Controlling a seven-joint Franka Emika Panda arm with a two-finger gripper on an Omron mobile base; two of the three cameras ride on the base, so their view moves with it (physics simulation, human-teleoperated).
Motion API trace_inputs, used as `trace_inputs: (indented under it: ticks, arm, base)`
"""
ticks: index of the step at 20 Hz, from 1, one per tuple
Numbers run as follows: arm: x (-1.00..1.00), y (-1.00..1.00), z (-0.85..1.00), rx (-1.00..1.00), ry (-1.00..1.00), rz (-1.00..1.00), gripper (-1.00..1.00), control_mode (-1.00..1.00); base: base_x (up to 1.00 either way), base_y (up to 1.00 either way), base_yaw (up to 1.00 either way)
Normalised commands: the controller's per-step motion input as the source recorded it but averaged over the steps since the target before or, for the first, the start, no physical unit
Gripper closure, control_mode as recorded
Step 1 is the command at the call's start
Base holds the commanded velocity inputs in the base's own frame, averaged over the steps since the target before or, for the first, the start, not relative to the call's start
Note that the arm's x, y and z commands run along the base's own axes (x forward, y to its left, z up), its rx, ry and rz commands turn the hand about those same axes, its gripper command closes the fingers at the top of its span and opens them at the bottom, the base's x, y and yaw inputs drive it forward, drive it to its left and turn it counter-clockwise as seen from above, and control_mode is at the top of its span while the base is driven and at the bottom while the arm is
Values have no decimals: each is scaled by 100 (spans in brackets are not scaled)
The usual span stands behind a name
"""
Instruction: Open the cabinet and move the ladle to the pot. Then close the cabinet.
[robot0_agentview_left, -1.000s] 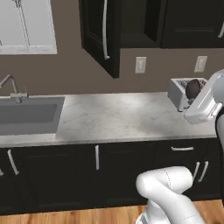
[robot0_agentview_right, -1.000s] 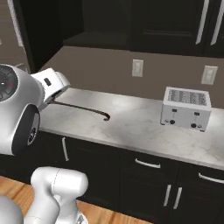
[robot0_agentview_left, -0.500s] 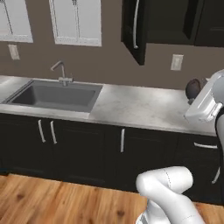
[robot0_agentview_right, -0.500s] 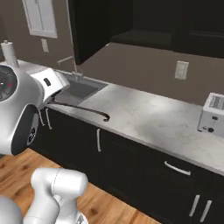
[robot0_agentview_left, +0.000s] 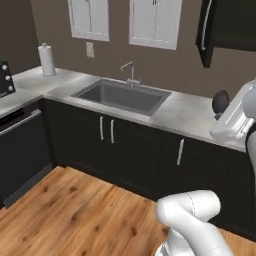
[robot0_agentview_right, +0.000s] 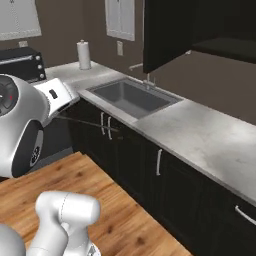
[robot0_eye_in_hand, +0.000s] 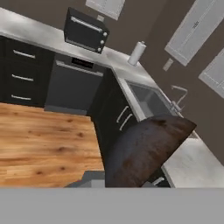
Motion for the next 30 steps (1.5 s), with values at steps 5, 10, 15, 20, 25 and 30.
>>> trace_inputs:
  ticks: [5,10,15,20,25,30]
  arm:
    - [0,0,0,0,0,0,100,100]
    - [0,0,0,0,0,0,100,100]
    - [0,0,0,0,0,0,100,100]
    - [0,0,0,0,0,0,100,100]
    - [0,0,0,0,0,0,100,100]
    - [0,0,0,0,0,0,100,100]
  base:
    - [-39,7,53]
    - [-30,3,56]
    - [-27,1,57]
    - [-28,5,55]
    - [-27,1,54]
    - [-29,0,54]
